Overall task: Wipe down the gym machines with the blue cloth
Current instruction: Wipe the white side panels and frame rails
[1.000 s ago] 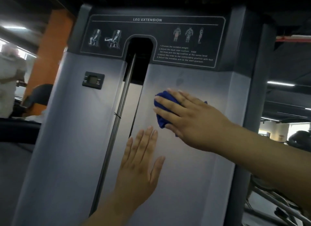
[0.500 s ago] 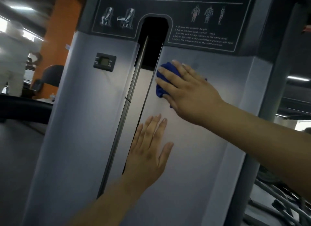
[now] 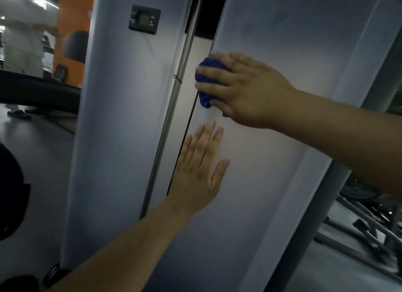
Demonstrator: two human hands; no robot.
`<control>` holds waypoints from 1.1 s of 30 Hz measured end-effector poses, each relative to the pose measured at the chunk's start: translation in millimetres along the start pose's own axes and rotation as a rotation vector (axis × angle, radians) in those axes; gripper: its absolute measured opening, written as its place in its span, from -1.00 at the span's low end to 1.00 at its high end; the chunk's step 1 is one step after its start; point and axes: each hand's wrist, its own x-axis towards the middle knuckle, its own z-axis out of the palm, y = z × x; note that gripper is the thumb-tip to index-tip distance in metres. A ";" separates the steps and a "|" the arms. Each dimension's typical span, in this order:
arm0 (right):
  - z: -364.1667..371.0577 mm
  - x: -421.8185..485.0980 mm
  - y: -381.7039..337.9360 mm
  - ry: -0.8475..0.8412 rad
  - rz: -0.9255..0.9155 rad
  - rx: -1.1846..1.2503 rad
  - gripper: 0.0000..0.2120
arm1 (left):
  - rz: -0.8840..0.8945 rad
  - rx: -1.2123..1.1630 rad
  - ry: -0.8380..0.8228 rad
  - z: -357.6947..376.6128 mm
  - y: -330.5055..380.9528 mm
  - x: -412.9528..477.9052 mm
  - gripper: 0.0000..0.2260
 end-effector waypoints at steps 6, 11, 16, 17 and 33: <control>6.1 -2.7 -10.4 0.023 0.064 0.035 -0.44 | -0.003 0.047 -0.010 6.8 -0.2 -4.9 -0.43; 1.6 0.5 -1.2 0.028 0.084 0.011 -0.44 | -0.004 0.040 -0.014 7.8 -1.1 -5.1 -0.42; 11.1 -7.0 -24.1 -0.024 -0.010 0.037 -0.47 | -0.004 0.052 -0.015 8.8 -0.8 -4.3 -0.41; 11.8 -9.8 -24.3 -0.037 -0.061 0.034 -0.47 | -0.004 0.045 -0.012 8.7 -0.3 -4.2 -0.41; 0.7 -90.0 0.0 -0.006 0.211 -0.028 -0.43 | -0.051 0.077 -0.019 17.7 -2.6 -50.9 -0.42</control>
